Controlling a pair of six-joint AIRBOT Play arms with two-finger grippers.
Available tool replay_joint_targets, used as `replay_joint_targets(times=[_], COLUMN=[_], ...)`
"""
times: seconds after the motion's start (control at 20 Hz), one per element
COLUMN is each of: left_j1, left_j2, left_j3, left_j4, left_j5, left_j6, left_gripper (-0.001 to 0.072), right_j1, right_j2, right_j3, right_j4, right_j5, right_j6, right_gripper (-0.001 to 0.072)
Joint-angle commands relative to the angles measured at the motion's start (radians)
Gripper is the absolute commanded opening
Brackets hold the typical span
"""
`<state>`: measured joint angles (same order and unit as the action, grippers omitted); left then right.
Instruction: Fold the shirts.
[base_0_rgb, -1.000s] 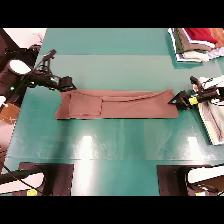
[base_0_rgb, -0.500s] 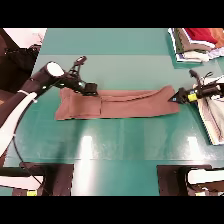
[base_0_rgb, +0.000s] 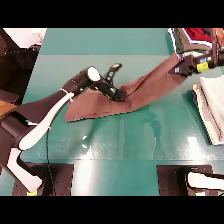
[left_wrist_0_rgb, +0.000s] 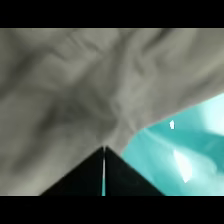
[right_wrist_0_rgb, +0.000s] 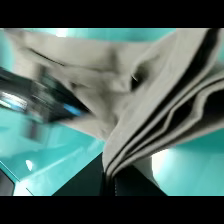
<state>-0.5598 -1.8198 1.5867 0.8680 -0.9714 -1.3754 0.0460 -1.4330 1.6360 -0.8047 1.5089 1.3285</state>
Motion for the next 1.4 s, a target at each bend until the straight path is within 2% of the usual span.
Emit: replay_joint_targets(times=[0.0,0.2,0.4,0.55,0.75,0.95,1.15,1.35], left_j1=[-0.069,-0.085,-0.084,-0.06,0.045,0.228,0.426,0.589], left_j2=[-0.058,-0.072,-0.074,-0.066,0.025,0.179,0.322,0.421], left_j3=[0.021,0.021,0.021,0.036,0.045,0.045,0.045,0.045], left_j4=[-0.022,-0.037,-0.039,-0.038,-0.029,0.056,0.164,0.204], left_j5=[0.05,0.109,0.108,0.054,0.027,-0.018,-0.096,-0.153], left_j6=[-0.006,-0.019,-0.024,-0.023,-0.023,-0.02,-0.019,-0.005], left_gripper=[0.0028,0.0028,0.0028,0.0028,0.0028,0.0028,0.0029,0.0029], right_j1=[0.081,0.136,0.188,0.21,0.24,0.35,0.526,0.732], right_j2=[0.006,0.006,0.006,0.002,-0.025,-0.093,-0.199,-0.336], right_j3=[0.135,0.2,0.215,0.215,0.215,0.216,0.215,0.216], right_j4=[0.001,0.001,0.001,0.0,0.001,0.016,0.181,0.209], right_j5=[0.013,0.013,0.003,0.003,0.004,-0.038,-0.204,-0.446], right_j6=[0.062,0.071,0.069,0.046,0.042,0.012,-0.077,-0.108], right_gripper=[0.0012,0.0012,0.0012,0.0012,0.0012,0.0012,0.0013,0.0014])
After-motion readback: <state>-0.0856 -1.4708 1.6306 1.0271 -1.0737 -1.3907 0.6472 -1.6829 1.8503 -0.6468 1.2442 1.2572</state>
